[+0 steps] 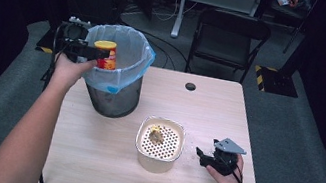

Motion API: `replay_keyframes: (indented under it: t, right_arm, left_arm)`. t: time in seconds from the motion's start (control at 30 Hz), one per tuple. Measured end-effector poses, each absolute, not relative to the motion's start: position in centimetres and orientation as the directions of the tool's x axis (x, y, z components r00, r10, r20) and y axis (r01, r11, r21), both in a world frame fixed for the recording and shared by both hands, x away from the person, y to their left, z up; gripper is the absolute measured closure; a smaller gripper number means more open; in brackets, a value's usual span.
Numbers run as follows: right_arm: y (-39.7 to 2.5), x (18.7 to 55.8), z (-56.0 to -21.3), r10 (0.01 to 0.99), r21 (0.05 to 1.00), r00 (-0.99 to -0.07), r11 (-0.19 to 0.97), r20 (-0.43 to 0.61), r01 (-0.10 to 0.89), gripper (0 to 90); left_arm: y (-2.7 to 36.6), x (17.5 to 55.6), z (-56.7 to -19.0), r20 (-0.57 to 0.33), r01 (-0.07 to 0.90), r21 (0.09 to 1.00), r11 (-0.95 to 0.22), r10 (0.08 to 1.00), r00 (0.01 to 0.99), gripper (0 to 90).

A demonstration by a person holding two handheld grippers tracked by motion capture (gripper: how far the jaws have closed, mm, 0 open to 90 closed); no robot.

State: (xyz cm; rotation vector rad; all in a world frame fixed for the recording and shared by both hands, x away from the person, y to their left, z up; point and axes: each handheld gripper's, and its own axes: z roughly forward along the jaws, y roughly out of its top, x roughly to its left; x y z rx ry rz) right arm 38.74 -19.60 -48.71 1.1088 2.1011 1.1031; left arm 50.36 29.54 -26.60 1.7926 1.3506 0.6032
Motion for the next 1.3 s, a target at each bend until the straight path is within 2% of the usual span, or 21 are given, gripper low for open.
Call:
replay_keyframes:
  t: [0.4, 0.7, 1.03, 1.3]
  right_arm:
    - [-19.5, 38.7, -48.6, 0.843, 0.843, -0.533, 0.337, -0.071, 0.42, 23.5]
    - [-19.5, 38.6, -48.6, 0.843, 0.841, -0.533, 0.341, -0.075, 0.42, 23.5]
    - [-19.5, 38.7, -48.7, 0.841, 0.838, -0.535, 0.347, -0.08, 0.42, 23.5]
    - [-19.6, 38.7, -48.7, 0.847, 0.835, -0.525, 0.345, -0.079, 0.43, 23.5]
  left_arm:
    - [30.3, 46.3, -26.2, -0.103, 0.527, 0.833, -0.166, 0.891, 0.443, 16.6]
    - [31.1, 43.5, -26.7, -0.155, 0.512, 0.846, -0.146, 0.853, 0.499, 16.9]
    - [31.5, 41.1, -29.5, -0.121, 0.49, 0.85, -0.193, 0.834, 0.538, 18.3]
    - [32.4, 40.6, -32.2, -0.139, 0.508, 0.843, -0.179, 0.839, 0.526, 17.7]
